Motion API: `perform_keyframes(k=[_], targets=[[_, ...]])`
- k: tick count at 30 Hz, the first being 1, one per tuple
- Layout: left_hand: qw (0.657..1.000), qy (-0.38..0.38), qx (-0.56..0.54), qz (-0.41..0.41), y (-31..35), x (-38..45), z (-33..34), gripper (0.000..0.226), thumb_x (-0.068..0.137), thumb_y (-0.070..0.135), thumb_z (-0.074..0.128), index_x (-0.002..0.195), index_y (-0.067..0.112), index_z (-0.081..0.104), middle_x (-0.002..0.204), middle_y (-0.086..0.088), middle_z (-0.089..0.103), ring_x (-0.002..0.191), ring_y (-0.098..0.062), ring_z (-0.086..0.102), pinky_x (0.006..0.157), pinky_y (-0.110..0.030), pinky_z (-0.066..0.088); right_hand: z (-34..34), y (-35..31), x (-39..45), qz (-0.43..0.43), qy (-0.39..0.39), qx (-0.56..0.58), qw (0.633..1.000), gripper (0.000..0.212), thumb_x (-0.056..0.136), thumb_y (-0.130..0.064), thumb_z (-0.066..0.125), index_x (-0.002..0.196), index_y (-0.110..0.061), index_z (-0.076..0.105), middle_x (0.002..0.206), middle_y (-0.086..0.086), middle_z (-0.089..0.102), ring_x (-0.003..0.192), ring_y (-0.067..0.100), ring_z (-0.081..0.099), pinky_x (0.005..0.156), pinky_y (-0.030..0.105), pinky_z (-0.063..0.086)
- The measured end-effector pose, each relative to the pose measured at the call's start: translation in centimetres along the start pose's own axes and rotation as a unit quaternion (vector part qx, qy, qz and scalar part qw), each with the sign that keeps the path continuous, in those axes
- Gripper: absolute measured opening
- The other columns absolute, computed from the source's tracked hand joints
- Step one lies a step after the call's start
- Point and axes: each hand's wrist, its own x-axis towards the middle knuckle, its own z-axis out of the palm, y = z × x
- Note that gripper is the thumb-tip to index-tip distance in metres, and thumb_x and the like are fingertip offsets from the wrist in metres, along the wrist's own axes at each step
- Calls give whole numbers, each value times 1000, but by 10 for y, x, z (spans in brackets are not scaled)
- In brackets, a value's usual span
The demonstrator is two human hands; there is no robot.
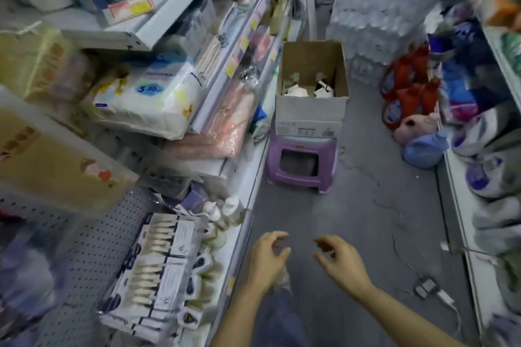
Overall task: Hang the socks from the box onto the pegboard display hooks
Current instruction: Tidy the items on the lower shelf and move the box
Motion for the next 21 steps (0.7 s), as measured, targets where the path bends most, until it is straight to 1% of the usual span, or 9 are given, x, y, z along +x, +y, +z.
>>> perform_keyframes(k=[2,5,6,7,9,10,12,16,21], targets=[[1000,-10,2,10,8,33,-6,36,83,11,71,103,38,62,107,8,66,94,-6,64,88,-30,54,-8,-6,28,13,3,1,1000,26,85,-25,72,110,-20,70,98,-11,66,89,3,63,77,16,48],[999,-27,19,19,20,81,-17,32,83,12,71,108,32,66,108,8,66,95,-5,64,89,-30,54,-27,-19,74,30,9,-10,999,26,86,-25,70,111,-20,70,98,-13,64,89,3,62,74,6,41],[999,-30,18,24,25,103,-22,32,83,11,71,108,30,67,107,9,66,94,-5,64,89,-31,54,-34,-25,94,33,20,-6,999,26,86,-24,70,111,-19,70,97,-13,64,88,3,61,74,5,41],[999,-31,19,30,32,125,-29,31,83,10,71,108,29,68,107,9,66,94,-4,64,89,-31,54,-40,-32,114,33,35,0,999,26,86,-23,71,111,-18,71,97,-11,65,87,4,62,76,9,44],[998,-23,37,47,48,172,-41,30,84,10,70,108,27,69,106,9,68,93,-3,65,90,-26,53,-54,-45,154,30,64,16,997,27,84,-21,71,111,-16,71,98,-7,68,88,8,63,81,23,51],[997,-16,49,53,58,194,-46,30,84,10,69,109,26,70,106,10,69,93,-3,65,89,-23,52,-62,-51,173,28,75,22,997,27,84,-20,71,111,-15,71,99,-5,68,88,10,64,82,27,52],[997,-4,50,54,76,232,-51,30,85,10,67,108,29,70,106,13,69,93,-2,65,88,-23,52,-81,-62,206,29,95,26,995,26,84,-18,70,110,-16,70,100,-4,69,88,11,63,80,25,50],[997,12,37,62,106,311,-48,28,85,12,65,102,34,69,101,17,71,91,0,66,86,-31,56,-117,-70,276,28,124,29,991,24,85,-18,70,109,-18,70,100,-5,69,83,8,61,73,15,43],[992,91,22,81,161,403,-41,23,89,6,63,103,22,72,96,12,72,88,-5,67,82,-22,52,-161,-62,364,-3,132,22,991,20,89,-15,66,109,-16,70,100,-5,70,87,10,63,78,24,49]])
